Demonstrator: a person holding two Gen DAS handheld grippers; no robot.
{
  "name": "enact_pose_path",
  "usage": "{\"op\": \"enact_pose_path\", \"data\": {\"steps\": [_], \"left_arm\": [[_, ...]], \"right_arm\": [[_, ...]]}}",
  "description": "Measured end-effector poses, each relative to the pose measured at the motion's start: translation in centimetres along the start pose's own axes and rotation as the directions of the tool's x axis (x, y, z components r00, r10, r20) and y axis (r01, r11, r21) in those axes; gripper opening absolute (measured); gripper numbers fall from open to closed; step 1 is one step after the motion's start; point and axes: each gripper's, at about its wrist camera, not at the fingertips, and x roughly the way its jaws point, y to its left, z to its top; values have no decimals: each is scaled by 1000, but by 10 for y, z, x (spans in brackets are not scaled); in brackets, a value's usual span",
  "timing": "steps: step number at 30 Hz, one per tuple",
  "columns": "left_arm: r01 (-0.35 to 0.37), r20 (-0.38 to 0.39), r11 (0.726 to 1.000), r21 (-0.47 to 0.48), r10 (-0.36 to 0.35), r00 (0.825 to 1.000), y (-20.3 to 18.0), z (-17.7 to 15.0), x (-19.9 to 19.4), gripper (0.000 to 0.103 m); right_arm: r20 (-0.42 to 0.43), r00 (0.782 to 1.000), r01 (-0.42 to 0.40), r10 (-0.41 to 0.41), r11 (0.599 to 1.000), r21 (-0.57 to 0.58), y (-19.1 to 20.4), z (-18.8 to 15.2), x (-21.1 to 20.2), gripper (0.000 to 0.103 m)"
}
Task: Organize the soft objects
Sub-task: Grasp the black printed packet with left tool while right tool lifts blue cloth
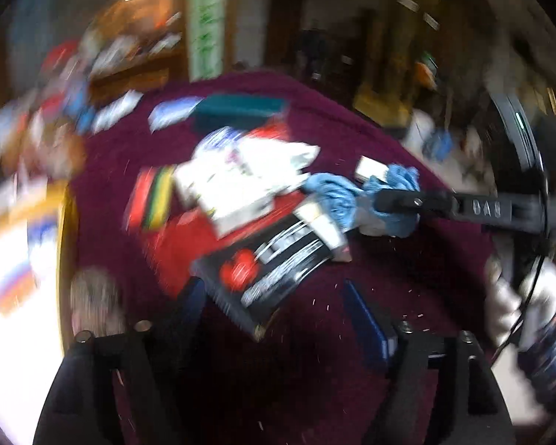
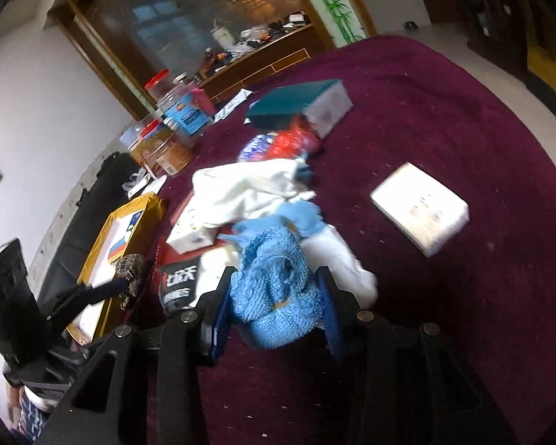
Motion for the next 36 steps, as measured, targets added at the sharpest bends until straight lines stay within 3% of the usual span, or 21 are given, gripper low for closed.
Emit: {"op": "enact_pose_path", "data": {"steps": [1,4,9,12,14,17,19,23,25,28,31,36], "left_arm": [[-24,1,997,69,24,1000,-9,4,5,96],[-97,-32,961,260,109,994,-32,13,32,100],[-180,-100,907,382,234,967,-43,16,81,100],[-133,-149,954,268,178,973,-30,23,80,57],[-95,-145,977,193,124,982,-18,25,70,47],[-80,-118,992,94,91,989,-2,24,50,45],[-29,-82,1000,9,29,996,12,20,27,45],[40,2,994,-103,-40,999,32,8,-20,45],[47,35,987,-152,-42,998,47,1,-42,46],[5,62,974,-227,10,998,79,-12,-73,46],[-105,52,946,-306,127,991,119,-29,-96,46],[-222,-32,854,-471,235,972,201,-66,-115,46]], "right_arm": [[2,1000,-6,6,1000,12,-5,0,0,41],[11,999,-34,34,998,50,-15,-2,-2,42],[24,998,-57,55,997,61,-19,-5,-5,42],[23,999,-47,46,998,41,-15,-7,-5,42],[20,999,-40,40,999,29,-14,-7,-4,42],[23,1000,-21,20,1000,12,-10,-8,-3,42],[26,1000,-7,7,1000,-3,-8,-9,-4,42],[15,1000,9,-9,1000,-4,-4,-11,-4,42],[-5,999,-34,34,999,21,0,-12,-5,42],[-12,998,-60,60,998,-11,22,-10,-10,42],[-25,995,-101,99,992,-71,57,-3,-11,42],[-79,986,-159,148,977,-146,115,10,8,42]]}}
